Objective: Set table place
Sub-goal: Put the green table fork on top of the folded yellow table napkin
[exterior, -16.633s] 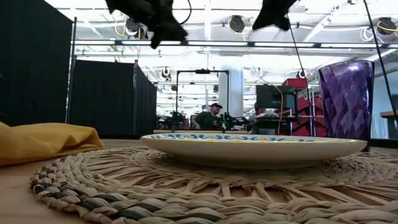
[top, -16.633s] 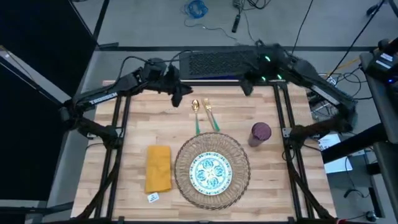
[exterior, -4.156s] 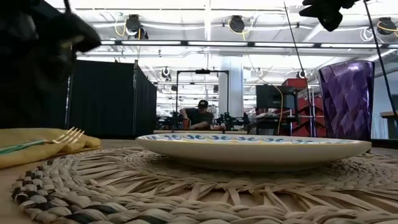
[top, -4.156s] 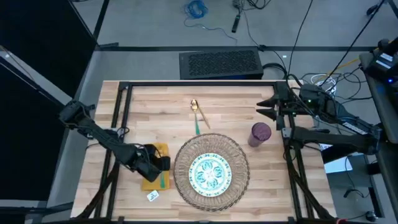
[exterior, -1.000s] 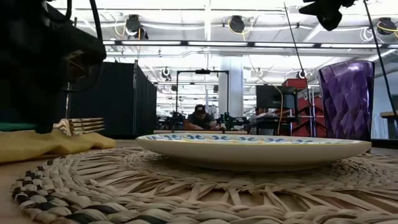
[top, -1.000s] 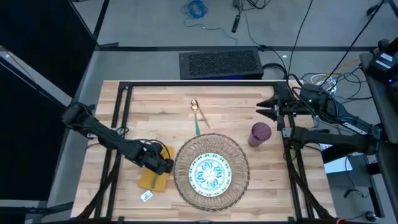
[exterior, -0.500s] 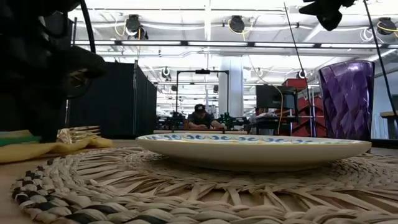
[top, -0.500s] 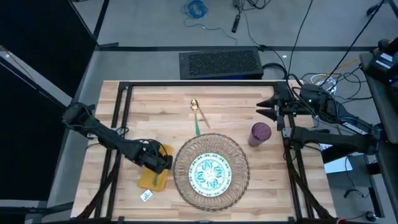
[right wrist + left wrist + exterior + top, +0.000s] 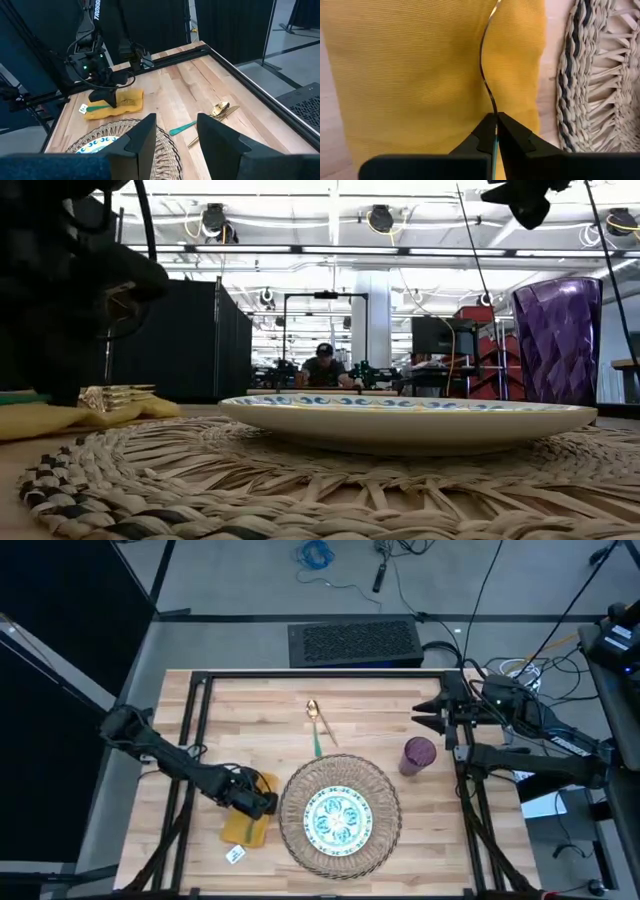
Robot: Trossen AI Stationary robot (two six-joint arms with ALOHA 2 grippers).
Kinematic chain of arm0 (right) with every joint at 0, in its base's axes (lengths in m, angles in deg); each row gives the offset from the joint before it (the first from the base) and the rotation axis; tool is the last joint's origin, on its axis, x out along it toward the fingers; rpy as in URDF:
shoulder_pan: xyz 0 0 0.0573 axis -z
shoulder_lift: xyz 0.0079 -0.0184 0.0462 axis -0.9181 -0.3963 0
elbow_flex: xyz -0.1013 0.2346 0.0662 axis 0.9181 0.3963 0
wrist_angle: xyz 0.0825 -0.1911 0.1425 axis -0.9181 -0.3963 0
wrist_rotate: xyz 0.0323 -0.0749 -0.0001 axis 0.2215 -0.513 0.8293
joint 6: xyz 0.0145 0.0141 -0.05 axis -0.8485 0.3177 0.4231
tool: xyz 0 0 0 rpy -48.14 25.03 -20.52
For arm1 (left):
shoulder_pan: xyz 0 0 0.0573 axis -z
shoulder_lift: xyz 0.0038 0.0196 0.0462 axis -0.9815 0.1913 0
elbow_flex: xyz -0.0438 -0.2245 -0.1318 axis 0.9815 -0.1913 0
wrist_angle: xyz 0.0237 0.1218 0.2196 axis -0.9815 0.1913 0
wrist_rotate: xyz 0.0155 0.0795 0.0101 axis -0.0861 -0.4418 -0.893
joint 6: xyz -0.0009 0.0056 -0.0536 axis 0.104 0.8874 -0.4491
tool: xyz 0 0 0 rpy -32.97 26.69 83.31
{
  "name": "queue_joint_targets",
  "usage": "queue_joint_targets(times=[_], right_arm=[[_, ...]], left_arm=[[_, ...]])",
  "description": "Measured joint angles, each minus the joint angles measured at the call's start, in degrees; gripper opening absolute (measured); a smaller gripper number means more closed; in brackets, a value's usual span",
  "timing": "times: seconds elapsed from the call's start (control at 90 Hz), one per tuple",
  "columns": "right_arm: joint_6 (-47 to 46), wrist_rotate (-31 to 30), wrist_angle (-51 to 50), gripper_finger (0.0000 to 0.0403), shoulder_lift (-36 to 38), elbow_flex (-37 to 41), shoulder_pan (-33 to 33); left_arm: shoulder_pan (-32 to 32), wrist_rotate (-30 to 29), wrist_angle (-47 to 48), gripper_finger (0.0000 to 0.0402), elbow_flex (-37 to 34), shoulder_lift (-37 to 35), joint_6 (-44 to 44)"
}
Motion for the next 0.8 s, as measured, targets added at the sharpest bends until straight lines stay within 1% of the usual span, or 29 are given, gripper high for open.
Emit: queue_joint_targets(times=[0.178,0.589,0.678,0.8], right_arm=[[-0.2,1.5,0.1,0.013,0.0,0.0,0.0],[-0.4,1.5,0.4,0.013,0.0,0.0,0.0],[-0.4,1.5,0.4,0.013,0.0,0.0,0.0],[-0.5,1.7,0.4,0.013,0.0,0.0,0.0]], left_arm=[[0.0,0.0,0.0,0.0,0.0,0.0,1.8],[0.0,0.4,0.5,0.0001,0.1,0.0,4.5],[-0.1,0.3,1.0,0.0012,0.1,0.0,4.7],[-0.1,0.2,1.6,0.0043,0.1,0.0,4.7]])
